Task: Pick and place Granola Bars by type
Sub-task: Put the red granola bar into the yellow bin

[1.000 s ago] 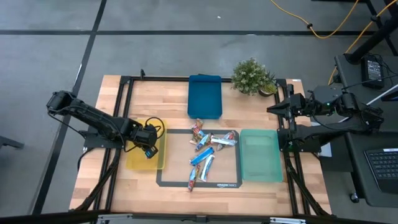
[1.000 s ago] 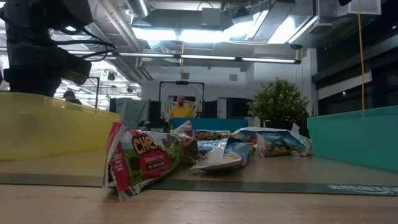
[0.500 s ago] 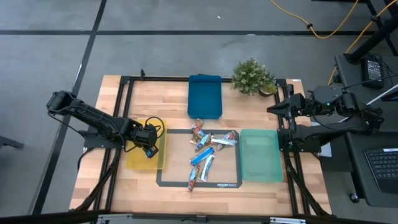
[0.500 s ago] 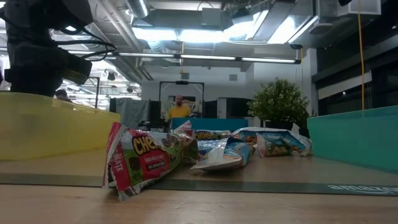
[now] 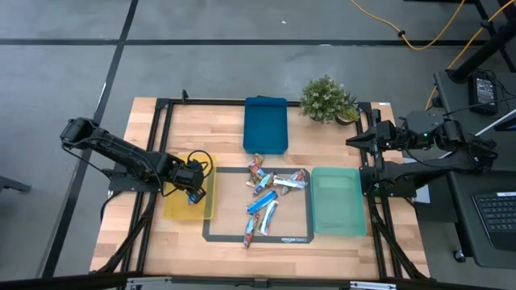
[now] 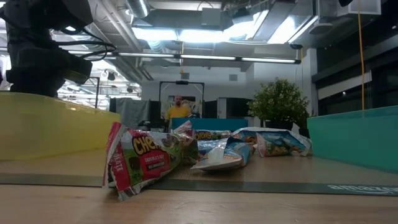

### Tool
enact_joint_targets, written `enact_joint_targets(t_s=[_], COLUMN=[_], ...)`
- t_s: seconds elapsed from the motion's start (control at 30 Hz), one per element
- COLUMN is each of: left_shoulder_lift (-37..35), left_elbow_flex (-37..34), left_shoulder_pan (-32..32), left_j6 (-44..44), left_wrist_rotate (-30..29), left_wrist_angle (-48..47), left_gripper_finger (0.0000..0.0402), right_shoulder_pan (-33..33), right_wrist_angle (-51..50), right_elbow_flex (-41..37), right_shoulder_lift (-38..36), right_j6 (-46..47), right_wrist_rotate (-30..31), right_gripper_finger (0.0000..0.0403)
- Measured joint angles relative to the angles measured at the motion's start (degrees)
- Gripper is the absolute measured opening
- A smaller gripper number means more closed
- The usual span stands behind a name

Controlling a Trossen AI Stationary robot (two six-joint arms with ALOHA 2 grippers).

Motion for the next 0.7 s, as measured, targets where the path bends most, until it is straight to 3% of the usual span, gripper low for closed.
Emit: enact_joint_targets(t_s=[0.33,0.7], left_shoulder_lift=[0.00,0.00], left_elbow_flex=[3.75,19.25], left_shoulder_pan=[0.00,-0.43], left_j6=[1.84,16.79], left_wrist_rotate=[-3.06,-8.77], left_wrist_angle=[0.45,3.00], left_gripper_finger=[0.0141,0.0141], right_shoulder_pan=[0.00,0.00], right_wrist_angle=[-0.02,-0.04], right_elbow_flex=[0.00,0.00], right_shoulder_lift=[0.00,0.00], right_j6=[0.00,-0.02], right_wrist_rotate=[0.00,-0.02], right_gripper_finger=[0.0034,0.0034])
